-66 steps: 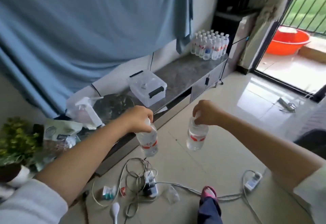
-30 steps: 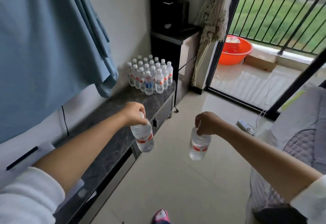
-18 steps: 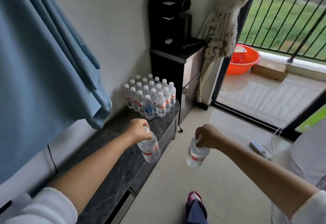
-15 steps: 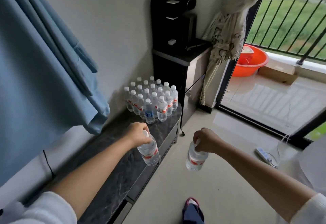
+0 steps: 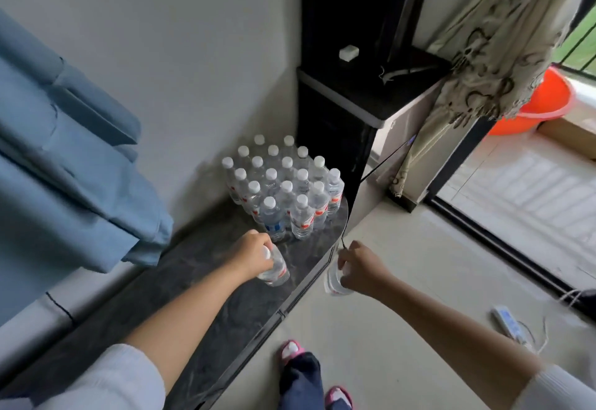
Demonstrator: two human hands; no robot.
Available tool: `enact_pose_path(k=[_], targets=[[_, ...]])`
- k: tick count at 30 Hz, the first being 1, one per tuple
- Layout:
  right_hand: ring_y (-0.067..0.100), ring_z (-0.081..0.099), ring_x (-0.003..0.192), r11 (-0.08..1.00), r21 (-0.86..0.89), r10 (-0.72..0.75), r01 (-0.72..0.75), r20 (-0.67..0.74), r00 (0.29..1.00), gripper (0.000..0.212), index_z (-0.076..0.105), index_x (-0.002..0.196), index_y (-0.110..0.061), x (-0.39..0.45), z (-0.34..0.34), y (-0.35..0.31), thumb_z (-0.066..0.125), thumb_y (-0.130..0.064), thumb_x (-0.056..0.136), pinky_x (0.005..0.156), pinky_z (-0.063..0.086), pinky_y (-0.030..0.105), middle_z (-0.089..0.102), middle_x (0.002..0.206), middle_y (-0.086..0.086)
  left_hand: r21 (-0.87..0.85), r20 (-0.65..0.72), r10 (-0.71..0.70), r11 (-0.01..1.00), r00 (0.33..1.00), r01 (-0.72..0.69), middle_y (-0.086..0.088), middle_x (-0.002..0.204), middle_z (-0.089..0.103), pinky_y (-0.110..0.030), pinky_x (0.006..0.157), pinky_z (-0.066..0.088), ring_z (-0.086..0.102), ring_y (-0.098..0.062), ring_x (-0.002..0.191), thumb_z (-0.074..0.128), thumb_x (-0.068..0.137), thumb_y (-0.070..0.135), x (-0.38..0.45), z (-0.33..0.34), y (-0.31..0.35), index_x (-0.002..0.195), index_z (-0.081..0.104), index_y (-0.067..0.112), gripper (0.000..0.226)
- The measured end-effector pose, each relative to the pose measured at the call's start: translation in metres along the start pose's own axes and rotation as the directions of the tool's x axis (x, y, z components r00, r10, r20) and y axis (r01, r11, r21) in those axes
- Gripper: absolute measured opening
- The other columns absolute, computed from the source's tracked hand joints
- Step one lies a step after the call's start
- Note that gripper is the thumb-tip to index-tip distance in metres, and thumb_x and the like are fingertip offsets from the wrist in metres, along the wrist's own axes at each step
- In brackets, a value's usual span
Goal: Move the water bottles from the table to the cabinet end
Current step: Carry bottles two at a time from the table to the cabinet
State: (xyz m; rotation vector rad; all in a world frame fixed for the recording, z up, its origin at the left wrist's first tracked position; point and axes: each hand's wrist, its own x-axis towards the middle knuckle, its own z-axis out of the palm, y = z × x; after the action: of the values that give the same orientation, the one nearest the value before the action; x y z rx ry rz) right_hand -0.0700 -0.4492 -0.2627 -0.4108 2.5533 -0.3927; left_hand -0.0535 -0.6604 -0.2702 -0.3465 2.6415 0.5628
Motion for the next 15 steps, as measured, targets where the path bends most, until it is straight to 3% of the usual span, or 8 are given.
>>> enact_pose_path(k=[2, 4, 8, 12, 15], targets=[[0.028, 0.050, 0.116, 1.000, -0.008, 0.017, -0.017, 0.009, 1.000, 0.030, 0.064, 0.111, -0.009, 0.022, -0.003, 0.002, 0.054, -0.008, 0.083, 0.070, 0.031, 0.021, 0.048, 0.126, 0.012, 0.014, 0.031, -0.006, 1.000, 1.000, 0.005, -0.009, 0.121, 0.054, -0.029, 0.086, 0.044, 0.056, -0.027, 0.110, 0.058, 0.082, 0.014, 0.028, 0.002, 0.001, 0.106, 0.062, 0.009, 0.025], [0.028, 0.052, 0.114, 0.999, -0.014, 0.042, -0.042, 0.033, 0.999, 0.030, 0.063, 0.112, -0.009, 0.041, -0.004, 0.003, 0.054, -0.008, 0.084, 0.074, 0.039, 0.026, 0.047, 0.128, 0.010, 0.017, 0.066, 0.002, 1.000, 0.998, -0.003, -0.008, 0.122, 0.053, -0.029, 0.086, 0.044, 0.056, -0.027, 0.111, 0.056, 0.083, 0.014, 0.051, 0.005, -0.001, 0.107, 0.062, 0.009, 0.025], [0.027, 0.054, 0.113, 0.996, -0.042, 0.084, -0.079, 0.122, 0.989, 0.031, 0.061, 0.115, -0.009, 0.076, -0.004, 0.007, 0.054, -0.009, 0.084, 0.068, 0.032, 0.021, 0.043, 0.108, 0.008, -0.001, 0.112, -0.007, 1.000, 0.994, 0.007, -0.007, 0.122, 0.053, -0.030, 0.086, 0.045, 0.057, -0.027, 0.109, 0.054, 0.082, 0.013, 0.092, 0.013, -0.004, 0.103, 0.062, 0.011, 0.022], [0.026, 0.056, 0.110, 0.991, -0.035, 0.130, -0.126, 0.183, 0.975, 0.032, 0.059, 0.116, -0.009, 0.104, -0.002, 0.011, 0.055, -0.009, 0.084, 0.078, 0.042, 0.024, 0.046, 0.124, 0.009, 0.013, 0.145, 0.006, 1.000, 0.989, -0.008, -0.009, 0.123, 0.053, -0.031, 0.087, 0.044, 0.056, -0.029, 0.112, 0.052, 0.084, 0.011, 0.125, 0.019, -0.002, 0.107, 0.061, 0.009, 0.024], [0.026, 0.055, 0.111, 0.991, -0.031, 0.132, -0.129, 0.219, 0.967, 0.032, 0.059, 0.117, -0.010, 0.121, 0.000, 0.017, 0.054, -0.008, 0.085, 0.079, 0.042, 0.025, 0.038, 0.106, 0.004, 0.012, 0.171, 0.003, 1.000, 0.985, -0.005, -0.009, 0.126, 0.053, -0.030, 0.088, 0.043, 0.055, -0.029, 0.114, 0.052, 0.084, 0.009, 0.146, 0.024, -0.001, 0.110, 0.060, 0.007, 0.027]])
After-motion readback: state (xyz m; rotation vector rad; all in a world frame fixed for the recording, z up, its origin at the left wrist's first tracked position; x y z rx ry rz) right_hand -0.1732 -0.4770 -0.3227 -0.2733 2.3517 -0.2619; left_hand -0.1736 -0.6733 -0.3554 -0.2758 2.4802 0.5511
